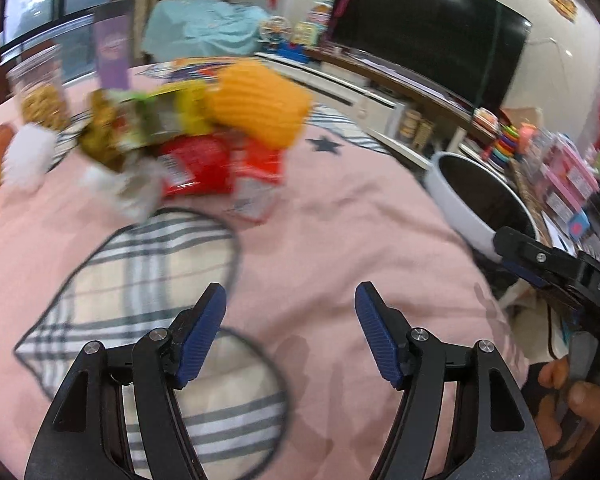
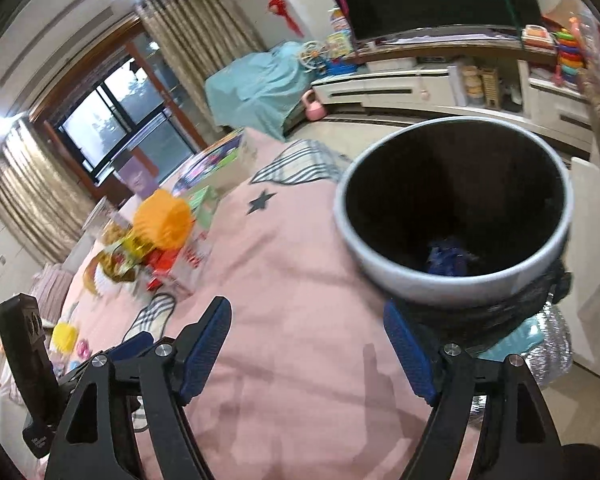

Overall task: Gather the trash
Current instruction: 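Move both tools back toward the table, then grasp the white foam net with left tool while right tool reaches toward the red snacks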

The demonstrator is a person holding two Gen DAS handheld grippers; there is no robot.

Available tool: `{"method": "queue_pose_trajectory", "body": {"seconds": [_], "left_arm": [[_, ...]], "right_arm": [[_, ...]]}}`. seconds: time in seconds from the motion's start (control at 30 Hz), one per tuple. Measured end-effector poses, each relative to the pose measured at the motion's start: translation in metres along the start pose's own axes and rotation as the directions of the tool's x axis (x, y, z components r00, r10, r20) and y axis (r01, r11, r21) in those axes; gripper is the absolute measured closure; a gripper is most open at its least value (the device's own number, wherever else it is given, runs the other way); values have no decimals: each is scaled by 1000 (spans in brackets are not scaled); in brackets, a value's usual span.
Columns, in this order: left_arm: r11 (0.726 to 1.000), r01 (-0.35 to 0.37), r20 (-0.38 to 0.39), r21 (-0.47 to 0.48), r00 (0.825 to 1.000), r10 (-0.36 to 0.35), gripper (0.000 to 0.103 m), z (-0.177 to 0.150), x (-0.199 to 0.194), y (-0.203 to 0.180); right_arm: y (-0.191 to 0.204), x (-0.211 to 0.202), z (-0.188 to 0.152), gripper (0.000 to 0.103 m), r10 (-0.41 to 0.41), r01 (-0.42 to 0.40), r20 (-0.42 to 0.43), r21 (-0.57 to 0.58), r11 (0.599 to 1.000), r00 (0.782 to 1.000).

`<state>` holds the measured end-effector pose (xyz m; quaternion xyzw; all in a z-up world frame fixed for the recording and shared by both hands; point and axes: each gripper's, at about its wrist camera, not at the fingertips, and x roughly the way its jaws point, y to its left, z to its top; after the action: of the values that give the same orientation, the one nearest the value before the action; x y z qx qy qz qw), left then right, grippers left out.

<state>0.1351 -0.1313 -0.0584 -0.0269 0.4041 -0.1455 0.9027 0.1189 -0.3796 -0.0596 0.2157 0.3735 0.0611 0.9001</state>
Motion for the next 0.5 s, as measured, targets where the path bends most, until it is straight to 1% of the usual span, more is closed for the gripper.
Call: {"method": "queue_pose_trajectory", "body": {"seconds": [0.23, 0.5], "left_arm": [[995, -59, 4, -78, 998, 60, 35, -10, -10, 48], [986, -108, 9, -128, 994, 110, 35, -10, -16, 86]], "right_arm": [[35, 18, -10, 23, 50, -51, -29, -37, 998, 998], [68, 39, -17, 23, 82, -86, -60, -66, 994, 995]]}}
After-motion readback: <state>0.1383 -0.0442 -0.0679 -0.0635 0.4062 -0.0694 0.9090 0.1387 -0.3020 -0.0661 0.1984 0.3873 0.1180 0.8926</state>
